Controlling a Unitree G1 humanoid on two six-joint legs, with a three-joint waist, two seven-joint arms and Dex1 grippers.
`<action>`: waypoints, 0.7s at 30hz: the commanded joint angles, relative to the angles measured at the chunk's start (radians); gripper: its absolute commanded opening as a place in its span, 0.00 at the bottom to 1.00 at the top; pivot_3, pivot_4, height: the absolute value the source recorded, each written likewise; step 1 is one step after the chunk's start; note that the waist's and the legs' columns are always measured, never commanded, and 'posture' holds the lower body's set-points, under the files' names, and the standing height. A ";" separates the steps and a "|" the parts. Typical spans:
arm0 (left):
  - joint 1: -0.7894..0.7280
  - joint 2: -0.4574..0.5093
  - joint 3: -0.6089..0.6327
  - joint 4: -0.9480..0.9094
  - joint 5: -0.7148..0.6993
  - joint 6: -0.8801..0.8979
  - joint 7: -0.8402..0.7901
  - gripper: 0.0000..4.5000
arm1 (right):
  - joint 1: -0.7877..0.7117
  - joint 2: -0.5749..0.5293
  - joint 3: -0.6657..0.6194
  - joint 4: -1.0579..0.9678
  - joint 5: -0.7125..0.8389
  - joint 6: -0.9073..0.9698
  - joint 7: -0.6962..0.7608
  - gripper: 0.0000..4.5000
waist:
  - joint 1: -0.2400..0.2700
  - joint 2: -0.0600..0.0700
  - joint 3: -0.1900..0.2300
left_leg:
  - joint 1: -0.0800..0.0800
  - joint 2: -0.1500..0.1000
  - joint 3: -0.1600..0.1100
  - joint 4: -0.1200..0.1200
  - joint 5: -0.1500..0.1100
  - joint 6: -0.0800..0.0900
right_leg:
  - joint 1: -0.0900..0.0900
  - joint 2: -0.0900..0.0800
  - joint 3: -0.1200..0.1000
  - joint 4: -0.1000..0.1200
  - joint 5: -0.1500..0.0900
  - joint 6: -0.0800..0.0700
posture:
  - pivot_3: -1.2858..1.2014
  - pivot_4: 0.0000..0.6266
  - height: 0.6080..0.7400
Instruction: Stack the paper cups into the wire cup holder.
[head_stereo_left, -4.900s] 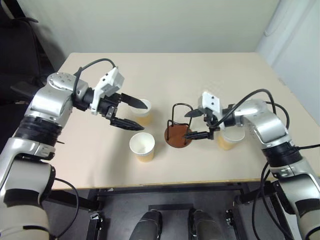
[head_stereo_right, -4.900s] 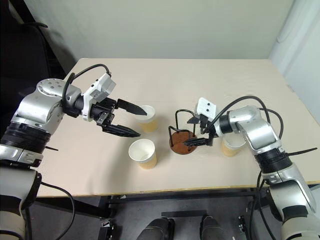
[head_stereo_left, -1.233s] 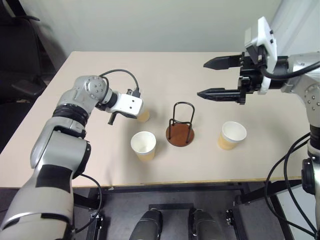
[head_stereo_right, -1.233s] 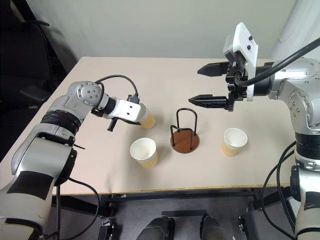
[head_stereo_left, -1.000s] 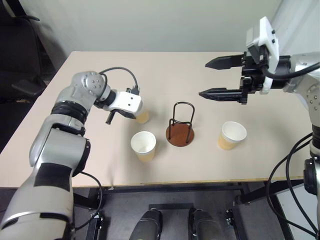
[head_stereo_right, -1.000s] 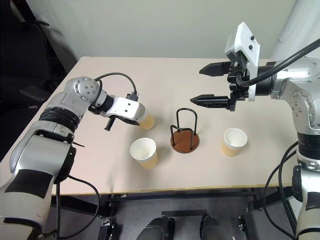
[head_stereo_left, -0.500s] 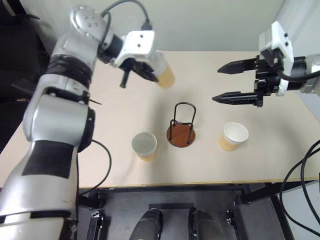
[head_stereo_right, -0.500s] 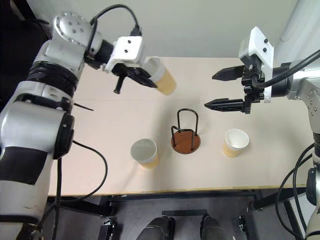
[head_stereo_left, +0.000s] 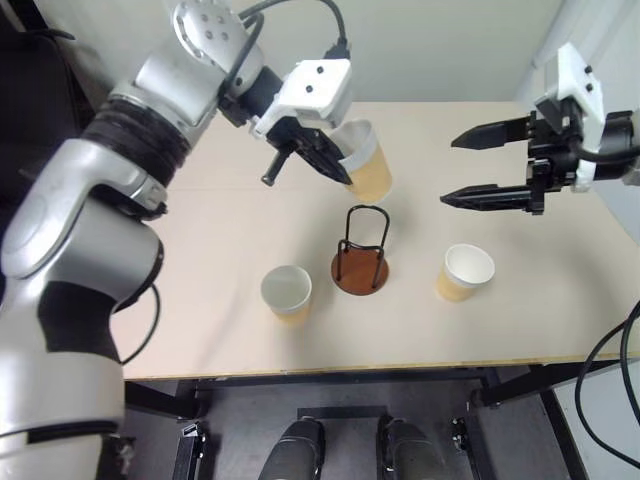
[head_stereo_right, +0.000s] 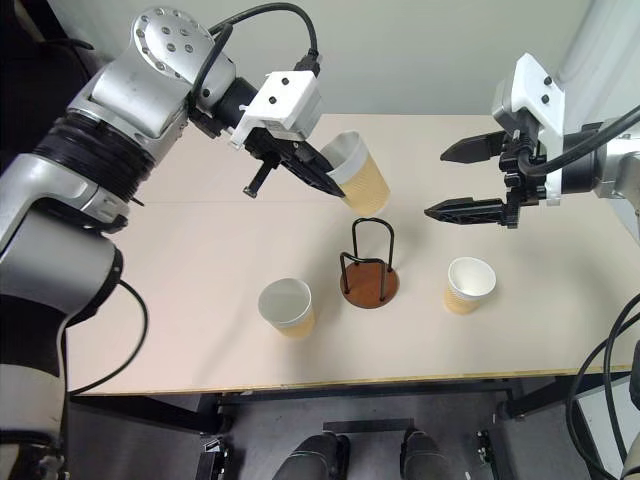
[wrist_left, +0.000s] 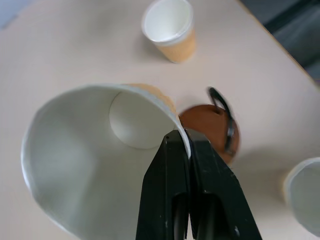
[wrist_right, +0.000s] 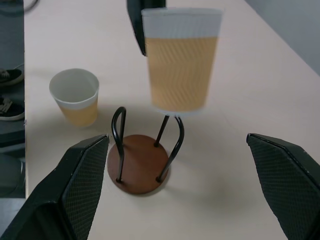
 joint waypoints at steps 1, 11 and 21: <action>-0.040 0.032 -0.065 -0.049 -0.044 -0.032 -0.029 0.01 | -0.012 -0.019 -0.032 -0.023 0.015 0.000 0.007 1.00 | 0.002 0.000 0.000 | 0.000 0.001 -0.001 0.001 0.000 0.000 | 0.001 -0.001 0.001 0.000 0.000 0.000 | 0.52 0.24 1.00; -0.036 0.010 -0.142 -0.022 0.010 -0.170 -0.029 0.01 | -0.023 -0.017 -0.024 -0.021 0.014 -0.003 0.013 1.00 | 0.006 0.000 0.000 | 0.001 -0.003 -0.003 0.001 0.003 0.001 | 0.004 -0.002 0.000 -0.001 0.002 0.001 | 0.52 0.24 1.00; -0.018 -0.004 -0.188 -0.036 0.009 -0.196 -0.029 0.01 | -0.020 -0.014 -0.024 -0.026 0.014 0.000 0.010 1.00 | 0.007 0.001 0.000 | -0.001 -0.003 -0.004 0.000 0.003 0.001 | 0.004 -0.004 0.000 -0.005 0.001 0.004 | 0.52 0.24 1.00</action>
